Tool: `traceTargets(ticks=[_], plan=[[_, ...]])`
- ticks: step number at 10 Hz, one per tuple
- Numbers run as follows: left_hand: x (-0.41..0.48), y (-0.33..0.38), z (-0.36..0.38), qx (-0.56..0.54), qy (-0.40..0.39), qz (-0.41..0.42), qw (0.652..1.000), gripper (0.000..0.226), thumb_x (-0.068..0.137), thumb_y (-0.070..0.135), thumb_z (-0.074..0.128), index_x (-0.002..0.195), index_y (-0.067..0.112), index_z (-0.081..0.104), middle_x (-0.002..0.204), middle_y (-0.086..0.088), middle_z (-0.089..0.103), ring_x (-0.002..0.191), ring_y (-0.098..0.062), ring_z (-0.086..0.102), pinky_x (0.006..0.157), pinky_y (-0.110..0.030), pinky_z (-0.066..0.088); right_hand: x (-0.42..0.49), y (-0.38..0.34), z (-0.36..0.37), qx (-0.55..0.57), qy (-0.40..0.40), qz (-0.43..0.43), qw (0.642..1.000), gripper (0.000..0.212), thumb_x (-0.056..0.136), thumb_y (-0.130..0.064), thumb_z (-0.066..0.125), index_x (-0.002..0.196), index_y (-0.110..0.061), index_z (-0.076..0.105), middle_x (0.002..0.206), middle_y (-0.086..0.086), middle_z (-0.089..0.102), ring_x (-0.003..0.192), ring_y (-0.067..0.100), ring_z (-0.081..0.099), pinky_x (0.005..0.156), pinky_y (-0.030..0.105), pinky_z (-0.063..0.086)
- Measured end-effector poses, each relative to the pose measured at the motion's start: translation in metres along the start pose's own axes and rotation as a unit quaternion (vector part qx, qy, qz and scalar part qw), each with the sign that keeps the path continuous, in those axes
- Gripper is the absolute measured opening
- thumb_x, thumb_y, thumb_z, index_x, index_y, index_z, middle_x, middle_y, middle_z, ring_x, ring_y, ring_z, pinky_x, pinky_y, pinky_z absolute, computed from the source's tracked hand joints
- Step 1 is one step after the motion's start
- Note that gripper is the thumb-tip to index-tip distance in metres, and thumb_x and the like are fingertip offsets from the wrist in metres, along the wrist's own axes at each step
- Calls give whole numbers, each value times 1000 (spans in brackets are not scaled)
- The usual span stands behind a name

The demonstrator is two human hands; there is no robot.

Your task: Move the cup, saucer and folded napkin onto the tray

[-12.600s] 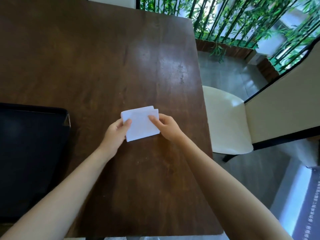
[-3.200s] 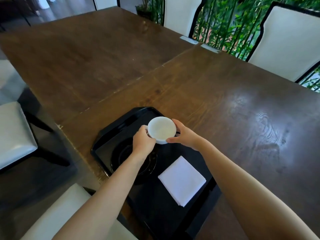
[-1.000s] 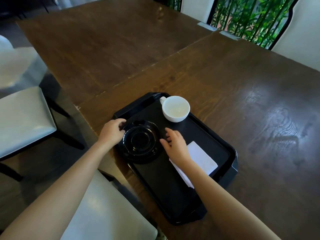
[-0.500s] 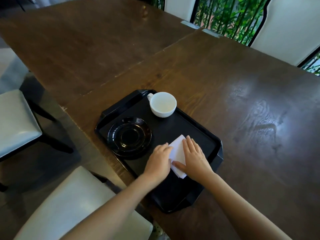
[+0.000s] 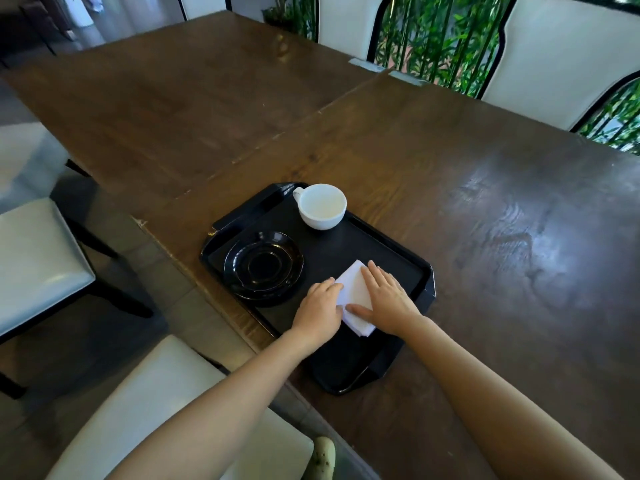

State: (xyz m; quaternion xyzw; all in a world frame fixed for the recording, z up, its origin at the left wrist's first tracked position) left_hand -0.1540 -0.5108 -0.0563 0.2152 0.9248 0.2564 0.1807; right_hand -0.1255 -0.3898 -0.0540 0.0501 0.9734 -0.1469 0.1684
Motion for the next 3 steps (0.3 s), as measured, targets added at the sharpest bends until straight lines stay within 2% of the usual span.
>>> traceTargets(ticks=[2, 3], plan=[[-15, 14, -14, 98, -99, -1, 990, 56, 94, 22, 43, 146, 13, 23, 155, -11, 26, 141, -28, 24, 113, -38, 26, -20, 4, -17, 36, -39, 51, 997, 87, 90, -59, 42, 151, -13, 2, 161, 10, -1, 148, 27, 3, 120, 41, 10], [-24, 33, -34, 154, -135, -21, 979, 55, 93, 26, 43, 144, 12, 27, 145, -14, 41, 131, -32, 40, 104, -38, 38, -37, 5, -35, 25, -87, 62, 994, 87, 89, -62, 40, 151, -12, 5, 161, 10, 4, 147, 29, 5, 119, 46, 13]])
Point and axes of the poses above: each hand's wrist, its own x-axis towards the middle knuckle, its own z-axis out of the palm, y = z × x, the point moved 7 cm from there along x, towards the middle knuckle
